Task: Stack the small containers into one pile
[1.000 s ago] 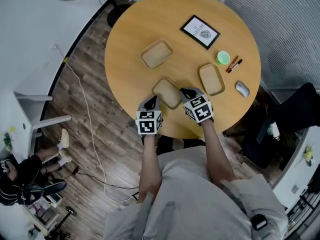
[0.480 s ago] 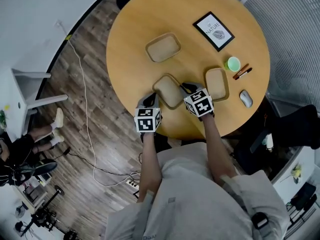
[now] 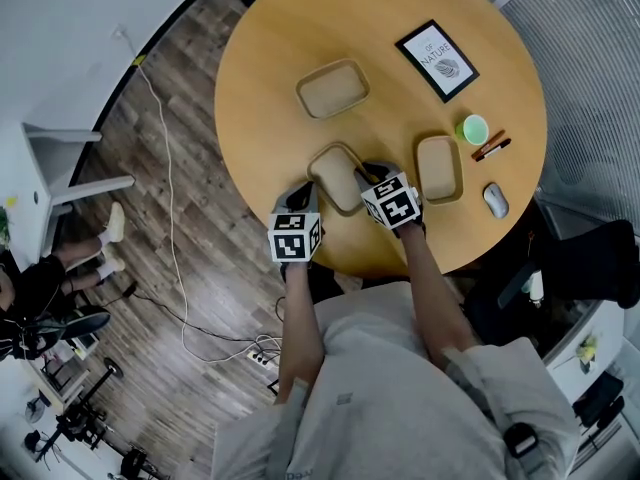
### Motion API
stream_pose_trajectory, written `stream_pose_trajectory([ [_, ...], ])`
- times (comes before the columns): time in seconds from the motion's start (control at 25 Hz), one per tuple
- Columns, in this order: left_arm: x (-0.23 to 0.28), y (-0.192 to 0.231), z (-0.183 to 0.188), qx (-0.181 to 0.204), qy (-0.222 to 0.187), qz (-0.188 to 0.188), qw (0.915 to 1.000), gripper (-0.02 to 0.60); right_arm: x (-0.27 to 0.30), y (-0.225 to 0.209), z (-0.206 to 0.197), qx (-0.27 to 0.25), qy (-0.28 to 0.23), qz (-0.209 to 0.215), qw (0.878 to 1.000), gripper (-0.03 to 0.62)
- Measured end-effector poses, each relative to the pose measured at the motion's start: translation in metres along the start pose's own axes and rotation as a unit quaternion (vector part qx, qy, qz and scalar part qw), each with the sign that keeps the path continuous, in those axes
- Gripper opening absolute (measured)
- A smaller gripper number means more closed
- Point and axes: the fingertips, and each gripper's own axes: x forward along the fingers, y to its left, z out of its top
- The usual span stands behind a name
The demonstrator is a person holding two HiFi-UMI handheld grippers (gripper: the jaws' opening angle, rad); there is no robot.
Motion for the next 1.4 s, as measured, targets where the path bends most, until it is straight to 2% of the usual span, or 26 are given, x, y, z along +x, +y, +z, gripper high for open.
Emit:
stream_pose_trajectory([
  [0.24,-0.006,0.002,-0.001,0.008,0.003,-0.007,0.9999,0.005,0.009,-0.005,-0.009,0.01,0.015,-0.023,1.0,0.028],
  [0.6,-0.009,-0.003,-0.003,0.026,0.008,-0.026,0.9993,0.004,0.008,-0.006,-0.017,0.048,0.014,-0.035,0.998,0.021],
  [1.12,-0.021,-0.017,-0.005,0.058,0.005,-0.051,0.997,0.004,-0.02,-0.004,-0.017,0.087,-0.018,-0.055,0.995,0.017],
  [1.4,-0.014,-0.039,0.003,0.084,0.008,-0.071,0.9939,0.003,-0.043,-0.02,-0.019,0.104,-0.034,-0.075,0.991,0.015],
])
